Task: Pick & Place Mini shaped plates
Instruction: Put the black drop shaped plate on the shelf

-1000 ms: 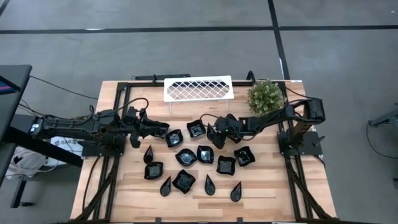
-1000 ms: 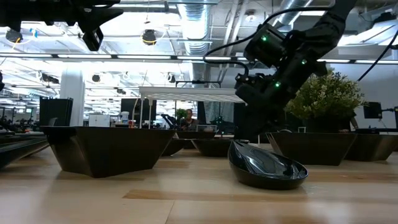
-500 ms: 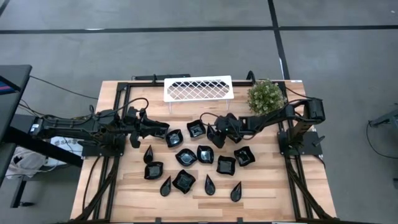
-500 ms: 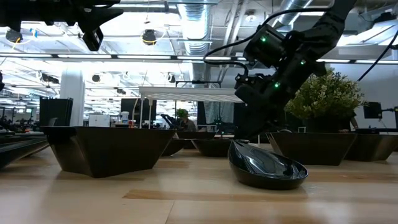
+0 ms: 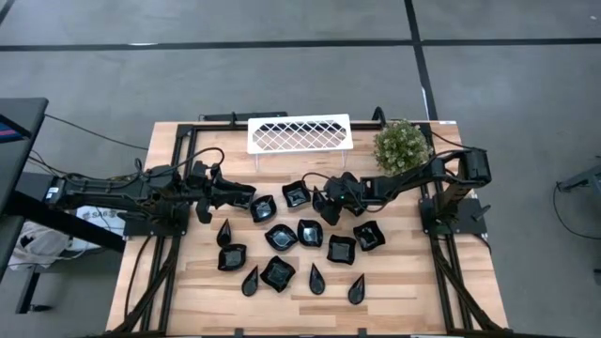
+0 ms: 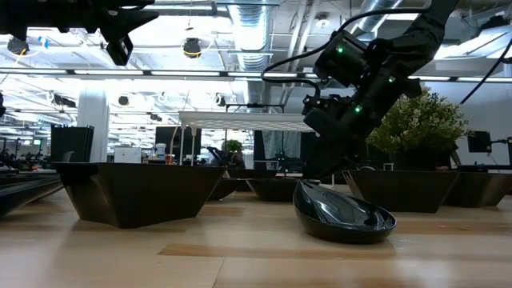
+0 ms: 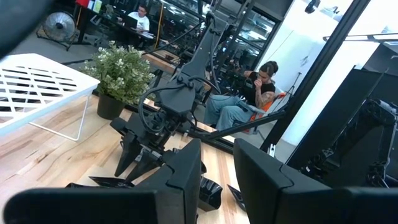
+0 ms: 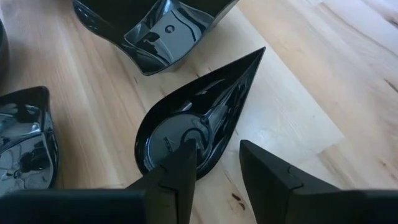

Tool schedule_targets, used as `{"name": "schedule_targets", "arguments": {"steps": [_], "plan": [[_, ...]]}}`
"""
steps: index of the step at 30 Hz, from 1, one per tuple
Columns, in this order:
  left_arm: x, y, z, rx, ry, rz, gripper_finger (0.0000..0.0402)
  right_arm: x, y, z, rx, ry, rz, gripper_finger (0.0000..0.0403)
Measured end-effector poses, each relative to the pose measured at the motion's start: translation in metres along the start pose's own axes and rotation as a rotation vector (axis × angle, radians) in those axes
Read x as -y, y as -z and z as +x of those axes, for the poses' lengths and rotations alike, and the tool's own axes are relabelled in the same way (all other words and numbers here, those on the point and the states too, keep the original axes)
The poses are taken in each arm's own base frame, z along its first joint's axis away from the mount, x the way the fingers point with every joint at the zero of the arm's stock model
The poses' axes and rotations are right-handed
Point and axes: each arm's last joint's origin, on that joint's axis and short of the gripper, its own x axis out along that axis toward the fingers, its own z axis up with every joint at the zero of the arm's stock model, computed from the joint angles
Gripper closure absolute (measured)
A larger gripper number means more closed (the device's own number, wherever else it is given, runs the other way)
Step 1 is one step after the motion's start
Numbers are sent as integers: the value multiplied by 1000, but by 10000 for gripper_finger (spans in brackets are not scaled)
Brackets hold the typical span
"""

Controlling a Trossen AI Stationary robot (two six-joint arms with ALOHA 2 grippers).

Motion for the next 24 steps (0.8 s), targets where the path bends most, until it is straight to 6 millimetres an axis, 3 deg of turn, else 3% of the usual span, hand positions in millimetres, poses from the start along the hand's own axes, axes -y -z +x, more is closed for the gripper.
{"name": "schedule_targets", "arguments": {"steps": [10, 24], "plan": [[0, 0, 0, 3, 1, 0, 305, 0, 0, 0, 0, 0, 0, 291], [0, 0, 0, 4, 1, 0, 305, 0, 0, 0, 1, -1, 19, 395]]}}
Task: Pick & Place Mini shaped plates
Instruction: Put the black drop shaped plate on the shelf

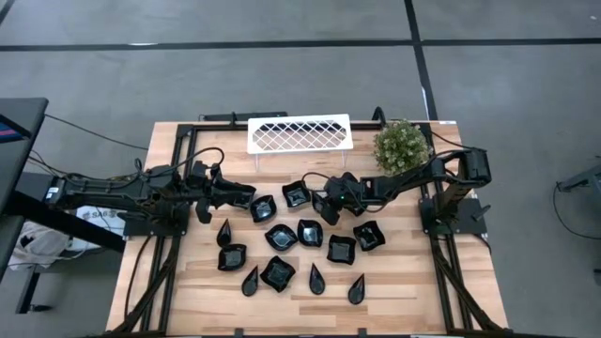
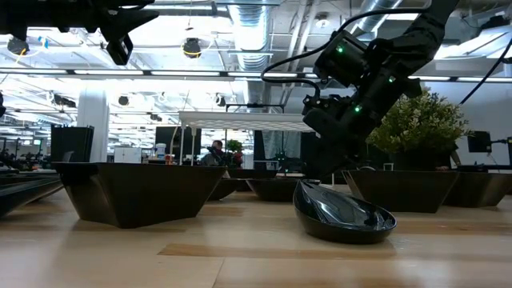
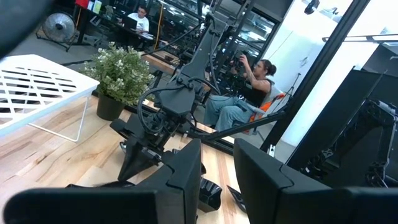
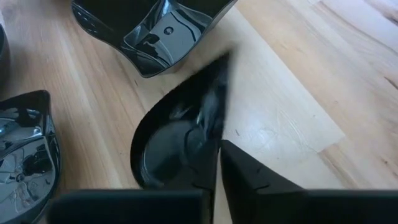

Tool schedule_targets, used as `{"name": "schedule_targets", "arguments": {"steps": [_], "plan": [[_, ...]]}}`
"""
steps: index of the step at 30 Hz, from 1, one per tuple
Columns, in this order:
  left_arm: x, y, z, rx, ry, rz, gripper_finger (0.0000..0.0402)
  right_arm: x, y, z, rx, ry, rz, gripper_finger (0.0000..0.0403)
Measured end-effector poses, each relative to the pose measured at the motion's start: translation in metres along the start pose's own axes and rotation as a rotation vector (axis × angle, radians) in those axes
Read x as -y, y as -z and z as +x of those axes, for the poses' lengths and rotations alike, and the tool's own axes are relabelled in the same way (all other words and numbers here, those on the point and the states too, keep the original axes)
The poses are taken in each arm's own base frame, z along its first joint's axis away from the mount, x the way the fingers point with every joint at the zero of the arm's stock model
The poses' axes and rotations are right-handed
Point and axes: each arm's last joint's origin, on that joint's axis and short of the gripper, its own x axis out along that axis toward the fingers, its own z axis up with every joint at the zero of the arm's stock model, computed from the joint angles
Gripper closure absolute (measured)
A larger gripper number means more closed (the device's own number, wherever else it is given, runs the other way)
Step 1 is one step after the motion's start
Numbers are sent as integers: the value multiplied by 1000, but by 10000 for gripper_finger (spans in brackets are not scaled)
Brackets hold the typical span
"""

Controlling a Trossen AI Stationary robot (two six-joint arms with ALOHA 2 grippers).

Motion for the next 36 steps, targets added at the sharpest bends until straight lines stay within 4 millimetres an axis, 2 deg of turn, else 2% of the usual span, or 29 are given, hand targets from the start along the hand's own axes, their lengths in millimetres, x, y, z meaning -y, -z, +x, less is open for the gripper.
{"name": "schedule_targets", "arguments": {"steps": [15, 20, 27, 36], "plan": [[0, 0, 0, -3, 1, 0, 305, 1, -1, -1, -25, 15, 24, 402], [0, 1, 0, -7, 1, 1, 305, 4, -12, -6, -86, 81, 8, 402], [0, 1, 0, -7, 1, 0, 305, 1, -36, -14, -66, 87, 4, 402], [0, 1, 0, -6, 2, 1, 305, 9, -54, -45, -40, 96, 7, 403]]}}
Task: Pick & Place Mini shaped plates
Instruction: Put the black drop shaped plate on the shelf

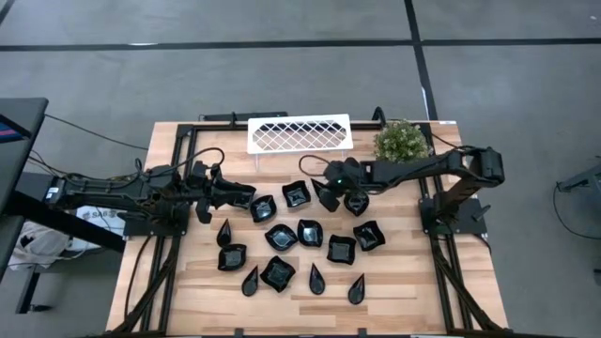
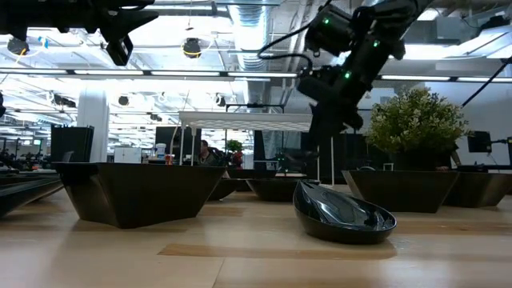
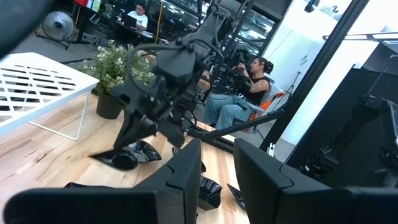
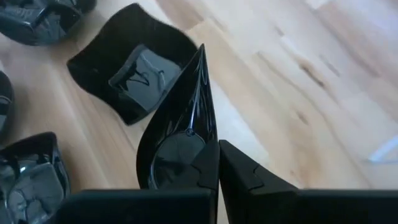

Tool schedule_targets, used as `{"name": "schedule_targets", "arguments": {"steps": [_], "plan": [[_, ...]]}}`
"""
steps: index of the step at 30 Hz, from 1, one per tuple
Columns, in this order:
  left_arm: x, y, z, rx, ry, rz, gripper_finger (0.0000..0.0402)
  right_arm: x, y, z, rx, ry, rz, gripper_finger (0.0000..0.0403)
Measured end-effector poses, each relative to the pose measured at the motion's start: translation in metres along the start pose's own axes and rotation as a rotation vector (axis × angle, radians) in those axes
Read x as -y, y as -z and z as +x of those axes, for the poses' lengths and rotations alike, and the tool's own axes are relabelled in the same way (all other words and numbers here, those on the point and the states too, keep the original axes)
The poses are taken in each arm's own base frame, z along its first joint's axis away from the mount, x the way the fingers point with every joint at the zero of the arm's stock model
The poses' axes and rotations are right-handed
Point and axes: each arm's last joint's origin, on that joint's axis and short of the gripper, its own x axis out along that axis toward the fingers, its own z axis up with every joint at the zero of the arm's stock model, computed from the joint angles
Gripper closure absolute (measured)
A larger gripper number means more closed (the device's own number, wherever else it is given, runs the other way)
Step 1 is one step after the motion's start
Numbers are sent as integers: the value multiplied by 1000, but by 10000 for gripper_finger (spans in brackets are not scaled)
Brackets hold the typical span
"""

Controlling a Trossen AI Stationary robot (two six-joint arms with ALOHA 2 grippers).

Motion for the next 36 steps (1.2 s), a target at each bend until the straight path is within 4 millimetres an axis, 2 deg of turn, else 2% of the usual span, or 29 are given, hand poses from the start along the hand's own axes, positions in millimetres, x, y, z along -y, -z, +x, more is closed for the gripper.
{"name": "schedule_targets", "arguments": {"steps": [10, 14, 20, 24, 28, 36], "plan": [[0, 0, 0, 3, 1, 0, 305, 8, -15, -53, 148, -70, 54, 403], [0, 0, 0, 4, 2, 0, 305, 10, -18, -66, 187, -93, 65, 403], [0, 0, 0, 4, 2, 0, 305, 19, -22, -72, 224, -68, 94, 403], [0, 0, 0, 4, 2, 0, 305, 32, -29, -71, 233, -29, 132, 403], [0, 0, 0, 4, 2, 0, 305, 46, -44, -76, 277, 8, 159, 403], [0, 0, 0, 3, 1, 0, 305, 93, -67, -87, 340, 137, 234, 403]]}}
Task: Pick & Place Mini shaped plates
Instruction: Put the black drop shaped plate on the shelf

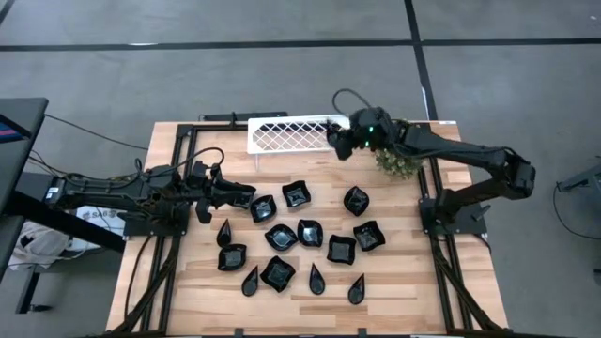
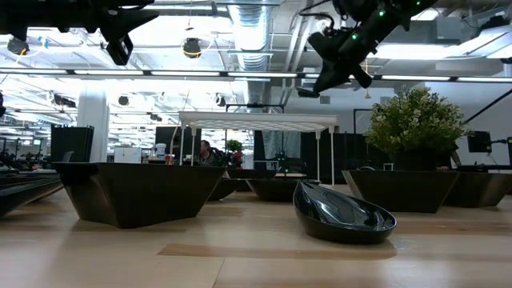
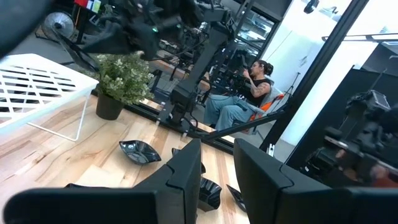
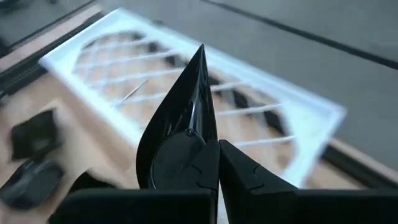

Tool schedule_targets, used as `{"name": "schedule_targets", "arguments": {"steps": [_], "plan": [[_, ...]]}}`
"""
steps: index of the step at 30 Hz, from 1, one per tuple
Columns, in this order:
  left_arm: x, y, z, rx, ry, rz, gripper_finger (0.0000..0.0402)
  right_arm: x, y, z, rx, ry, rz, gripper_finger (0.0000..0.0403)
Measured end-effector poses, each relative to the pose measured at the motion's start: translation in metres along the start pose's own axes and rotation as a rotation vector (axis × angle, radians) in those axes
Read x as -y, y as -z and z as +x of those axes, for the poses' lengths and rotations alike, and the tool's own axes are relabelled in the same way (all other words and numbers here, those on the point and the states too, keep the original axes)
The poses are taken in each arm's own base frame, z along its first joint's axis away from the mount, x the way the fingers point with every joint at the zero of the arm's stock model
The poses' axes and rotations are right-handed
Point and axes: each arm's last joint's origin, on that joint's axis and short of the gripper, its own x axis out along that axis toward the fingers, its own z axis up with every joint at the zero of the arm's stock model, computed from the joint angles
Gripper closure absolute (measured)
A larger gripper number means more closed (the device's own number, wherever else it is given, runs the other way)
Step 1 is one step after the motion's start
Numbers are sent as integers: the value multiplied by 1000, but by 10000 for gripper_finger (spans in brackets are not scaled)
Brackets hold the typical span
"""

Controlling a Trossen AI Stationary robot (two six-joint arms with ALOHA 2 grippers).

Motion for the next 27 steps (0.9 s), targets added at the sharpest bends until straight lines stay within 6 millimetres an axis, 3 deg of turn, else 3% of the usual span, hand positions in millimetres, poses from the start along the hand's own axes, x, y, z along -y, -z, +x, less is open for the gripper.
{"name": "schedule_targets", "arguments": {"steps": [7, 15, 27], "plan": [[0, 0, 0, 0, 0, 0, 305, 28, -6, 9, -11, 75, 72, 403], [0, 0, 0, -1, -1, 0, 305, 28, 4, 36, -104, 99, 70, 403], [0, 0, 0, -2, -1, 0, 305, 29, 4, 41, -108, 111, 75, 403]]}}
